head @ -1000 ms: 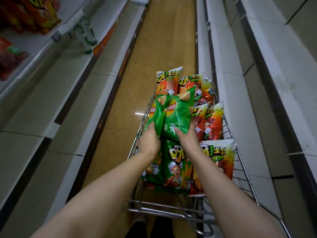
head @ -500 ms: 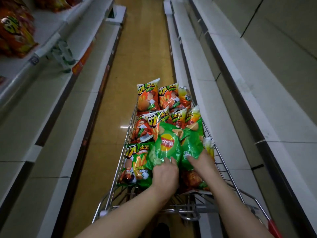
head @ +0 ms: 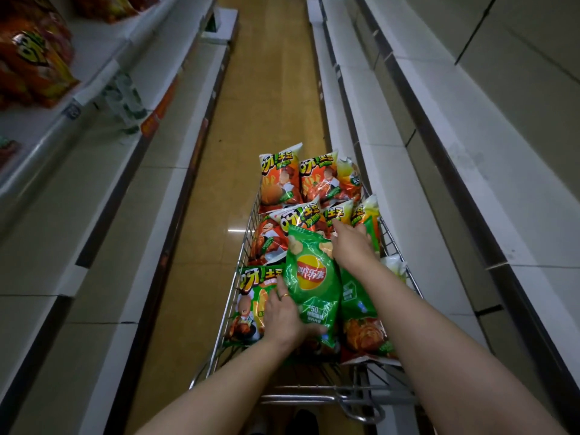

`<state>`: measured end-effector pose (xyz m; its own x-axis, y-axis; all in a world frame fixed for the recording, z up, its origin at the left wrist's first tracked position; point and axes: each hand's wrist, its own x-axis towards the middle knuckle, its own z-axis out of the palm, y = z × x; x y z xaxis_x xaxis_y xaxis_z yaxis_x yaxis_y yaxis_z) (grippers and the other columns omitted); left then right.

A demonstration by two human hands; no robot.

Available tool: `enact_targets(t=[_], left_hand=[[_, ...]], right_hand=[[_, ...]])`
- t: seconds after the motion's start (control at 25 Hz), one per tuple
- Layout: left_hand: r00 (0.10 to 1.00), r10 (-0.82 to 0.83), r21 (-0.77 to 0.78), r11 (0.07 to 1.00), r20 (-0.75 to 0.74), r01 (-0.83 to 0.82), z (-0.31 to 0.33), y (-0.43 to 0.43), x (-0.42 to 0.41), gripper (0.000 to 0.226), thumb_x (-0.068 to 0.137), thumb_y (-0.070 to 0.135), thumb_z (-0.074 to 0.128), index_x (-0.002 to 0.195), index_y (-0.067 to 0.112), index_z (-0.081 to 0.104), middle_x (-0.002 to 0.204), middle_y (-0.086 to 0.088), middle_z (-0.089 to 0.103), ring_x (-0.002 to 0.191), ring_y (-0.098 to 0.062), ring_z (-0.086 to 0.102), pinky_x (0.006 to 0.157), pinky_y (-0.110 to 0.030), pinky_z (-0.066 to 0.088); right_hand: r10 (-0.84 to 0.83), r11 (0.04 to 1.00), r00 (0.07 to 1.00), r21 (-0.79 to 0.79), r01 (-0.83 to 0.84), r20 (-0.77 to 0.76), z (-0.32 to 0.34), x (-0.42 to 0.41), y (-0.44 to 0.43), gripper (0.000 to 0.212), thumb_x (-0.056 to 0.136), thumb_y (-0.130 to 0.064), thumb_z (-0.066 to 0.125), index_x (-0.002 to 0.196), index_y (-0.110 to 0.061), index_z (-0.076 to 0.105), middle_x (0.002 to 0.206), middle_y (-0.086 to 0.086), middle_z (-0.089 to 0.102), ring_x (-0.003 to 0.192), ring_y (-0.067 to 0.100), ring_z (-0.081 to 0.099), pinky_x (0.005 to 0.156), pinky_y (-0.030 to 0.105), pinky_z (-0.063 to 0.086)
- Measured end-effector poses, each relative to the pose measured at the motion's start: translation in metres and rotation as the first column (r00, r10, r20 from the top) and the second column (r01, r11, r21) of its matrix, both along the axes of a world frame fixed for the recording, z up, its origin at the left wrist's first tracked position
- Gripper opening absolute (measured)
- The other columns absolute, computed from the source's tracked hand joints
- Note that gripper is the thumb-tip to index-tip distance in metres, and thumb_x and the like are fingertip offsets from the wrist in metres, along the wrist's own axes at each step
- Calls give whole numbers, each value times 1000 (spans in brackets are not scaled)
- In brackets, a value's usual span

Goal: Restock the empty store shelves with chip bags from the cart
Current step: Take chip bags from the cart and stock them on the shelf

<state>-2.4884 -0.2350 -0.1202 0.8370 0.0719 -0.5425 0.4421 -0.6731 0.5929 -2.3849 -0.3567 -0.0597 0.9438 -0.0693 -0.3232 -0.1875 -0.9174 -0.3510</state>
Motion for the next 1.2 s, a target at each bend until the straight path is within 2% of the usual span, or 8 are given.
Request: enact_targets(t=[0.2,0.32,0.44,0.68,0.88,1.0,1.08,1.2], left_hand=[[977,198,-177,962,-82,-209,3,11,8,128,61,45,83,150,10,-1,156,-16,17,143,-32,17,116,-44,22],[925,308,-448,810,-224,-379,18,25,17,85,78,33,73,145,8,28,143,-12,44,116,-23,53,90,-33,50],[903,325,-642,636,-281,-428,35,37,18,62,82,22,70,136,7,43,116,-7,63,89,-17,62,70,-28,52],[947,266,-801,519,-181,-298,54,54,14,41,85,19,65,122,13,50,109,-10,70,93,-26,69,79,-35,57],[985,162,-801,580,-64,-147,79,58,7,33,86,28,62,113,10,57,102,-9,71,84,-23,70,72,-32,57],[995,98,-783,620,8,-54,105,55,3,23,89,29,59,101,10,59,85,-6,71,66,-16,69,58,-26,54],[996,62,-770,638,60,7,120,51,2,25,89,31,59,100,9,59,80,-3,71,62,-13,68,55,-25,53],[989,6,-736,668,148,106,137,42,0,42,84,38,62,108,4,58,83,-3,72,65,-14,69,59,-27,53]], right_hand=[[-116,987,992,104,121,-48,-10,16,3,27,96,-28,47,116,-16,61,127,15,47,122,35,43,107,48,34],[-162,938,987,315,146,25,1,15,4,22,95,-22,49,106,-10,63,105,9,62,102,28,56,86,34,45],[-199,871,974,475,125,108,21,10,6,21,94,-20,52,105,-8,64,97,4,62,91,20,55,76,27,41],[-294,469,954,862,194,-54,54,-12,-9,9,90,-10,57,89,-4,64,91,12,65,88,29,62,80,39,54],[-371,687,917,707,167,144,81,-35,-15,25,93,-13,55,68,-13,58,65,3,55,54,18,54,49,23,50],[-381,790,878,595,147,289,102,-44,-34,30,87,-26,60,59,-17,58,61,4,54,60,22,54,60,37,51],[-400,800,849,584,139,345,120,-51,-47,25,82,-27,62,61,-13,61,63,8,54,64,23,53,62,40,51],[-509,696,799,700,163,321,142,-69,-61,21,90,-7,58,77,10,61,63,11,50,47,8,52,45,19,45]])
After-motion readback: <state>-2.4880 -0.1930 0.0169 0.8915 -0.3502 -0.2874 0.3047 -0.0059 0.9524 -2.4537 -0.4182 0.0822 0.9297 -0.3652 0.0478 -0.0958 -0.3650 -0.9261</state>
